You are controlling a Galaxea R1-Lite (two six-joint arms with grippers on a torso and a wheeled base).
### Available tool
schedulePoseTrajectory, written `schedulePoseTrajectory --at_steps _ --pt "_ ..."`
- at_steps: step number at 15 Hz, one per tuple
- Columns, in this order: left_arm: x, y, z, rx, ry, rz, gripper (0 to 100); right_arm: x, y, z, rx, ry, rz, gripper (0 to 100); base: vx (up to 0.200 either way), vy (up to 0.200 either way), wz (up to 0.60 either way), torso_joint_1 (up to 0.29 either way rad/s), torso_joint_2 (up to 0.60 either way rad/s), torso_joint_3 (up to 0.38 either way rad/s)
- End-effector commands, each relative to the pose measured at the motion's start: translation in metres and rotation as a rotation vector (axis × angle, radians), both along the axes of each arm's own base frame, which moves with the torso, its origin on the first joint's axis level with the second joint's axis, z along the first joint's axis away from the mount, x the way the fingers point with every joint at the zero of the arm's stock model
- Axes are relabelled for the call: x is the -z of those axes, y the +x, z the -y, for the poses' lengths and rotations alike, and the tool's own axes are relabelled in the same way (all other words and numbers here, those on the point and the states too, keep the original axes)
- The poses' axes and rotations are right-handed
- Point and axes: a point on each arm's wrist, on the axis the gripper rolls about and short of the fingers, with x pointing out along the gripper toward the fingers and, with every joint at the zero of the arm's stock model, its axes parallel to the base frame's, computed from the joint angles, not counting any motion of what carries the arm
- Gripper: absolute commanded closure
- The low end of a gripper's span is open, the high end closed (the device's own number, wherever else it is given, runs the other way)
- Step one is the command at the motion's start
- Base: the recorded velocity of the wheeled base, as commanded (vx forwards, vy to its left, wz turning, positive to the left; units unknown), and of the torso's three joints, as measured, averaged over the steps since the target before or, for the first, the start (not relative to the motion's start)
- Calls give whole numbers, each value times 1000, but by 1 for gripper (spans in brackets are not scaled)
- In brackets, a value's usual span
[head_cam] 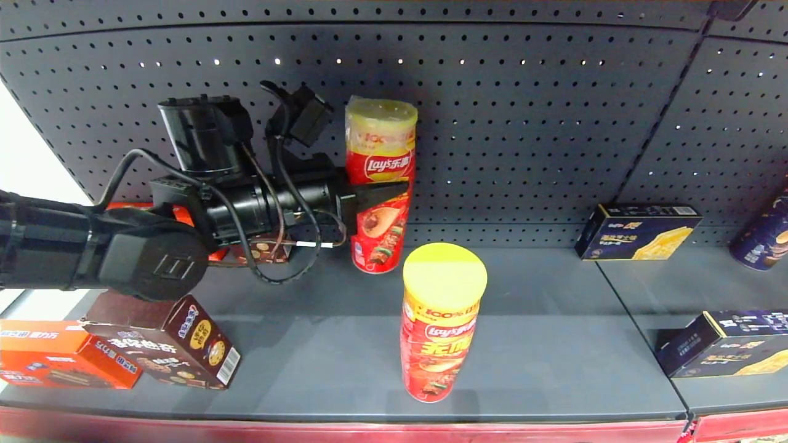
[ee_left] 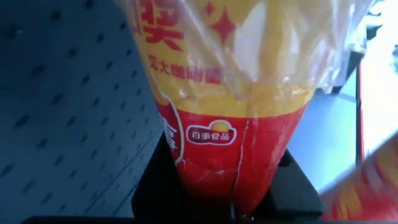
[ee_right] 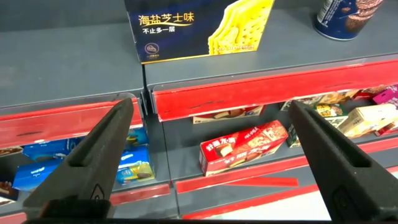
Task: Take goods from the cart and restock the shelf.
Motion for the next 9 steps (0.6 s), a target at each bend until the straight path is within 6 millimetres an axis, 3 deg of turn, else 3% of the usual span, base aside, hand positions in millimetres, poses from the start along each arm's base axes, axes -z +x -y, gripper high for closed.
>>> schedulePoseTrajectory --at_steps 1,9 --pt "17 15 13 10 -5 -8 100 0 0 0 1 1 -4 0 0 0 0 0 0 0" --pt "48 34 25 18 -22 30 100 0 0 0 -1 1 -4 0 0 0 0 0 0 0"
